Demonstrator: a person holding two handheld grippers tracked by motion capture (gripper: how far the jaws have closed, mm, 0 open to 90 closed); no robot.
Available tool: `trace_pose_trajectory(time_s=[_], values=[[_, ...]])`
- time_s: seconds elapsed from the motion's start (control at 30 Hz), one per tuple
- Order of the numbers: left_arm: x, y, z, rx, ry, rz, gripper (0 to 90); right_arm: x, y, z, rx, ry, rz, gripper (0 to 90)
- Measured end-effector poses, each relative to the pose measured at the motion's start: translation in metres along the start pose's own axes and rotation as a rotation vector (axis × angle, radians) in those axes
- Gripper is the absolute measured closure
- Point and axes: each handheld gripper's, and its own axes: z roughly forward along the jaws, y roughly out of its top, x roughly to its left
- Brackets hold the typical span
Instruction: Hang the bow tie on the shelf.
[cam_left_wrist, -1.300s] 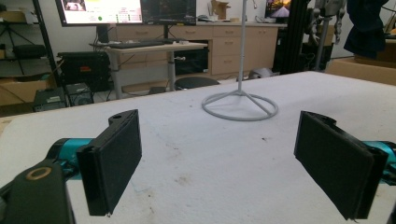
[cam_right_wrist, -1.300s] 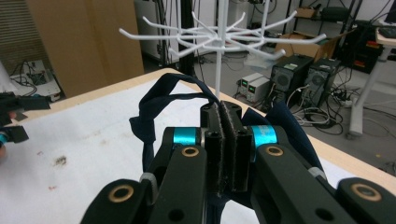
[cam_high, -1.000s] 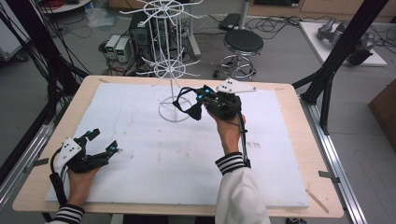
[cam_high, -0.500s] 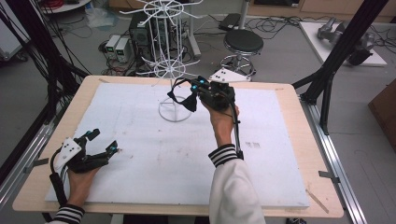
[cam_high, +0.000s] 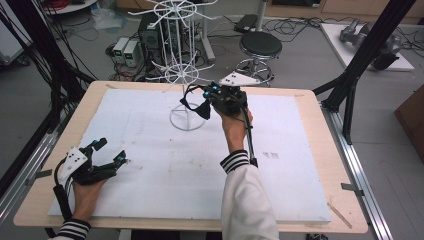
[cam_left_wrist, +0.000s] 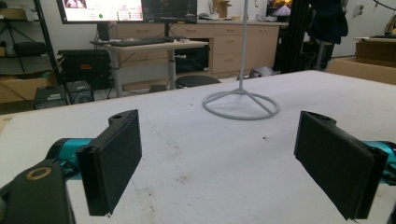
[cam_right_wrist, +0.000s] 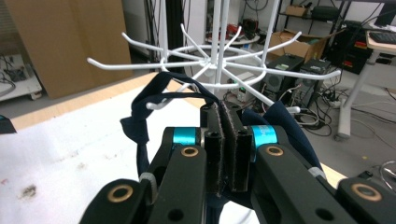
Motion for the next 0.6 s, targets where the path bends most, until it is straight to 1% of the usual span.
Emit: trace_pose_trajectory(time_s=[0.03, 0.1, 0.13, 0.27, 0.3, 0.33, 0.4, 0.43, 0.5, 0.53, 0.57, 0.6], values=[[0.0, 0.0, 0.0, 0.0, 0.0, 0.0, 15.4, -0.001, 0.0, 0.001, 0.004, -0.004, -0.007, 87.0], [0.0, 0.0, 0.0, 0.006, 0.0, 0.005, 15.4, -0.001, -0.001, 0.001, 0.009, -0.005, 0.0, 86.4], [0.0, 0.0, 0.0, 0.007, 0.0, 0.005, 15.4, -0.001, -0.001, 0.002, 0.014, -0.007, -0.002, 84.7], [0.0, 0.0, 0.001, 0.012, 0.004, 0.003, 15.5, -0.005, -0.004, 0.002, 0.032, -0.001, 0.005, 72.1], [0.0, 0.0, 0.001, 0.014, 0.005, 0.004, 15.5, -0.005, -0.004, 0.002, 0.032, -0.001, 0.005, 72.1], [-0.001, 0.0, 0.001, 0.014, 0.006, 0.005, 15.5, -0.006, -0.004, 0.001, 0.035, -0.002, 0.004, 69.2], [-0.001, 0.0, 0.001, 0.014, 0.007, 0.005, 15.5, -0.006, -0.004, -0.001, 0.038, -0.007, -0.004, 56.1], [-0.001, 0.0, 0.001, 0.013, 0.007, 0.006, 15.5, -0.004, -0.005, -0.006, 0.037, -0.016, -0.01, 46.1], [0.0, 0.001, 0.001, 0.013, 0.004, 0.005, 15.5, -0.001, -0.007, -0.011, 0.014, -0.02, -0.013, 32.2], [0.001, 0.0, 0.001, 0.01, 0.0, -0.012, 15.5, 0.0, -0.009, -0.015, 0.003, -0.033, -0.011, 26.1], [0.001, 0.0, 0.001, 0.01, 0.0, -0.012, 15.4, 0.002, -0.01, -0.019, -0.004, -0.048, -0.008, 19.6], [0.002, 0.0, 0.0, 0.007, 0.0, -0.017, 15.3, 0.003, -0.012, -0.023, -0.013, -0.06, -0.017, 15.2]])
